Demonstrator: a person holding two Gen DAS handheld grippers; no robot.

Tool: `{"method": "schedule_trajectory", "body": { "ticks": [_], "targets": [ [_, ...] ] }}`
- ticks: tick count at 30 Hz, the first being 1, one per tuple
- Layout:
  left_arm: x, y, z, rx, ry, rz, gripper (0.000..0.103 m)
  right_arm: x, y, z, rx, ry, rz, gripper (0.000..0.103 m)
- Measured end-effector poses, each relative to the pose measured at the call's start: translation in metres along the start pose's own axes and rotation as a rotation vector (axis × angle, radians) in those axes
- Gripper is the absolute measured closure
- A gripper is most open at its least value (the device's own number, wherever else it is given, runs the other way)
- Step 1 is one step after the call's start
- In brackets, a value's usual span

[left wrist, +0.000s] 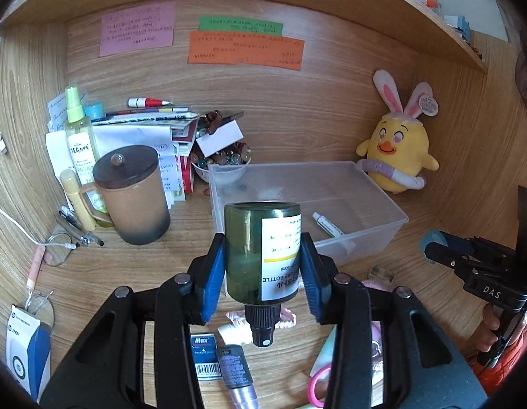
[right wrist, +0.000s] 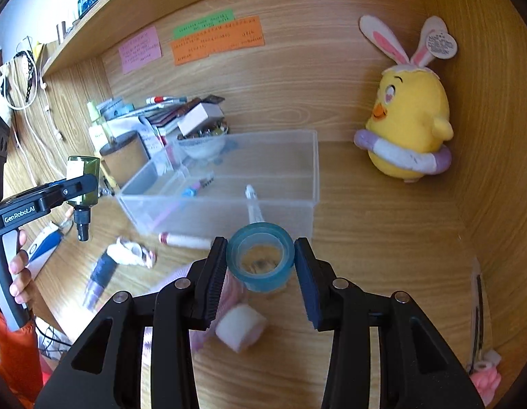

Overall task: Organize objects
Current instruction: 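Carry the green bottle and blue tape into the clear box and release both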

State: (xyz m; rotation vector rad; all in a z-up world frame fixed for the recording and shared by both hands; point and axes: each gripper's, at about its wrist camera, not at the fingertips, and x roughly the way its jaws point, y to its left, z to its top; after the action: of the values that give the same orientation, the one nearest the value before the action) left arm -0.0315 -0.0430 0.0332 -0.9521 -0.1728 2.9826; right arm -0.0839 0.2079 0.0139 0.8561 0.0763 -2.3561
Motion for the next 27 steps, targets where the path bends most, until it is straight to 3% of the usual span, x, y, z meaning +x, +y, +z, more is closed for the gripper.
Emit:
{"method": "schedule_trajectory", "body": {
  "ticks": [7, 12, 19, 27],
  "targets": [
    [0.01, 0.002, 0.022, 0.016, -0.02, 0.011, 0.062, 0.022, 0.013, 0.037, -0.046, -0.024, 0.01, 0.066],
    [0.028, -0.001, 0.033, 0.037, -0.014, 0.036, 0.062, 0.051, 0.025, 0.053, -0.094, 0.012, 0.015, 0.066],
    [0.062, -0.003, 0.042, 0.06, 0.058, 0.023, 0.062, 0.09, 0.029, 0.064, -0.112, 0.108, 0.068, 0.066],
    [0.106, -0.005, 0.041, 0.084, 0.152, 0.017, 0.062, 0.122, 0.032, 0.064, -0.143, 0.183, 0.056, 0.066]
  ]
}}
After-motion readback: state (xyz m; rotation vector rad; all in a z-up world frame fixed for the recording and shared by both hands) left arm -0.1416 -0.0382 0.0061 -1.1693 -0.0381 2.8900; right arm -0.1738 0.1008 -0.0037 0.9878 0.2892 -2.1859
